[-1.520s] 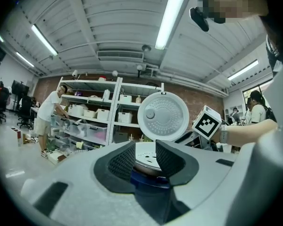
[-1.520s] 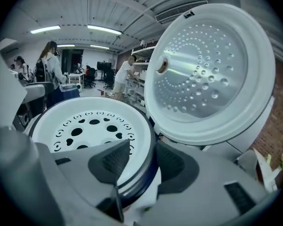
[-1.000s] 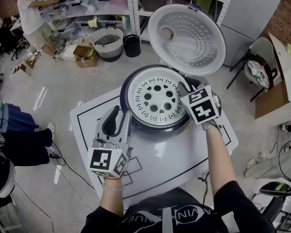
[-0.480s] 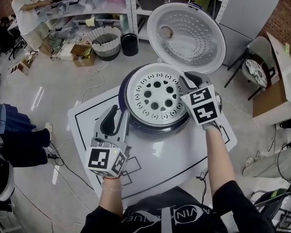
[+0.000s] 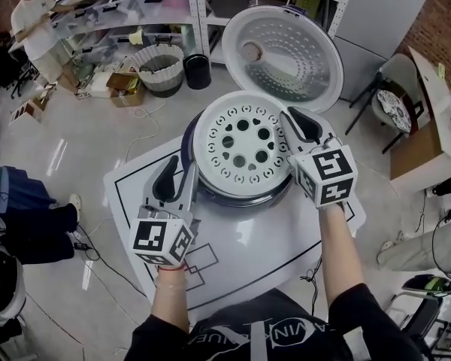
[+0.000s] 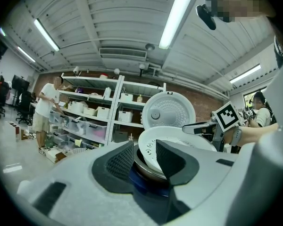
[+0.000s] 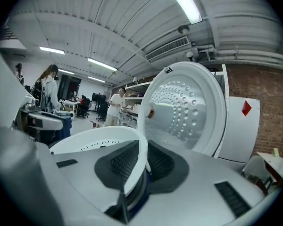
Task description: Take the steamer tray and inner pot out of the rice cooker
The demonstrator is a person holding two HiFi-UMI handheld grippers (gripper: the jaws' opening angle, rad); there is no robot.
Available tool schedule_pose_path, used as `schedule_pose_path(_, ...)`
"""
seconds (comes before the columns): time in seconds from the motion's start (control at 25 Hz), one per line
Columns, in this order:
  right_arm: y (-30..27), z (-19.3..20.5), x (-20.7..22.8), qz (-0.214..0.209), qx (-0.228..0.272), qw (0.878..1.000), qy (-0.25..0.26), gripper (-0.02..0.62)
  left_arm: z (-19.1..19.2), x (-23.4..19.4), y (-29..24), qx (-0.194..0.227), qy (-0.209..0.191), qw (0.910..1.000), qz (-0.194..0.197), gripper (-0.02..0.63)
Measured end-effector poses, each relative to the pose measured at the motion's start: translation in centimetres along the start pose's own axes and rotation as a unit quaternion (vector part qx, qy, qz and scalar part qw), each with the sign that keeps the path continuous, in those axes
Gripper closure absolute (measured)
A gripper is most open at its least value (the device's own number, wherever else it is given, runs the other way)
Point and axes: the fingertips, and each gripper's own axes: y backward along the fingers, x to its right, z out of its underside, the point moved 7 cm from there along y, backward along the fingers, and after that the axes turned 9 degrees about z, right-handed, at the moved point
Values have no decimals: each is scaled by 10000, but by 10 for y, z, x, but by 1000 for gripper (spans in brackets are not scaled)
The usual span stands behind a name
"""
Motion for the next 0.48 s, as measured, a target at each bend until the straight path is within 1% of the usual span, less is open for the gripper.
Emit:
schedule_pose_path(0.12, 9, -5, 1, -11, 367, 9992, -142, 541, -4, -3, -3, 44, -52, 10000, 37, 483)
schedule_pose_path(0.28, 22, -14, 3, -54, 901, 9957, -183, 541, -11, -6, -11, 96, -56, 9998, 165, 482)
schedule_pose_path(0.36, 28, -16, 4, -87, 1087, 9938, -236, 542, -12, -6, -19, 83, -30, 9996, 283, 482)
schedule_pose_path(0.48, 34, -19, 1, -100, 1238, 9920, -217, 543, -9, -7, -32, -74, -66, 9989, 457, 472)
